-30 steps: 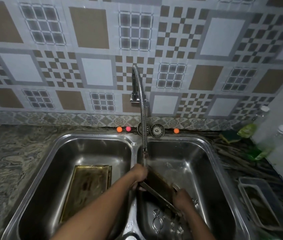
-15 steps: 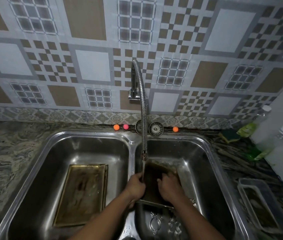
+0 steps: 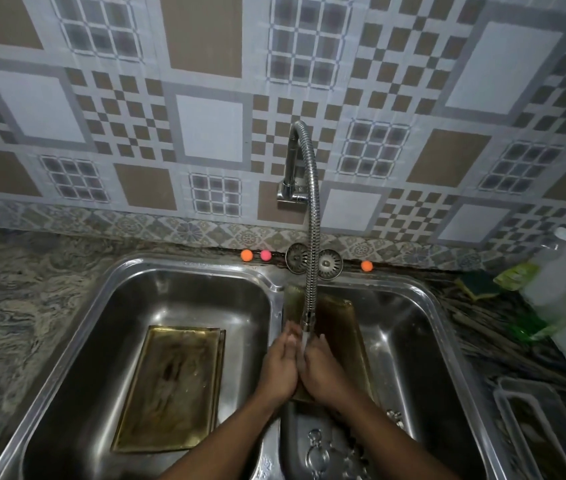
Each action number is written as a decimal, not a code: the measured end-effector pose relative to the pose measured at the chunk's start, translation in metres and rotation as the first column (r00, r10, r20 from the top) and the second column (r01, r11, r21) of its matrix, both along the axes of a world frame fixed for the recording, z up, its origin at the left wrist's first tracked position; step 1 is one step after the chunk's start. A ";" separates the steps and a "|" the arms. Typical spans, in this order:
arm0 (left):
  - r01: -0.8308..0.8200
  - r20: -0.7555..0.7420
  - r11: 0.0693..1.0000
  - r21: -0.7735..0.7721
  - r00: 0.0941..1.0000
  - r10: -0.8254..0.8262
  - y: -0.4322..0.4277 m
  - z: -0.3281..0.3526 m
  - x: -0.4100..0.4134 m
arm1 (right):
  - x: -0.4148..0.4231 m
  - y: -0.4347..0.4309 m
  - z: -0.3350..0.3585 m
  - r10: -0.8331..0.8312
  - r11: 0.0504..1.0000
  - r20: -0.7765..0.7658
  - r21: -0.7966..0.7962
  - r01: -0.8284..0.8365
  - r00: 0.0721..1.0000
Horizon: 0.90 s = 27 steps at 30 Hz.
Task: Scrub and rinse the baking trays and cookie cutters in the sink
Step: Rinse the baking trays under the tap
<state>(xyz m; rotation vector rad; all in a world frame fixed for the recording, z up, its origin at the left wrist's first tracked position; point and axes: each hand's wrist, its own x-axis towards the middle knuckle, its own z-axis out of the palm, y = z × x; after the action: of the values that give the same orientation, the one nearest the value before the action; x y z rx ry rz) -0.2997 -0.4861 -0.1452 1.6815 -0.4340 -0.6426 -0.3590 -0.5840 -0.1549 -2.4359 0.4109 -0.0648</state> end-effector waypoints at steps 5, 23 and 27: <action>-0.051 0.113 0.996 0.078 0.993 0.042 -0.019 -0.007 0.000 | -0.043 0.001 0.006 0.039 0.995 0.084 0.087 -0.047 0.996; -0.038 0.539 0.974 0.223 0.837 -0.090 0.004 0.029 -0.030 | 0.007 -0.003 -0.041 -0.679 0.717 -0.027 0.188 0.671 0.733; 0.022 0.503 0.944 0.329 0.842 -0.195 0.016 0.019 -0.027 | 0.027 -0.014 -0.031 -0.648 0.743 0.057 0.266 0.614 0.760</action>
<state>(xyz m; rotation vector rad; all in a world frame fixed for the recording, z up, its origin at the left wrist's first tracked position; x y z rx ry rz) -0.3268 -0.4703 -0.1261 2.1553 -0.8676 -0.3224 -0.3319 -0.5982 -0.1857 -1.9396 1.1051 -0.4618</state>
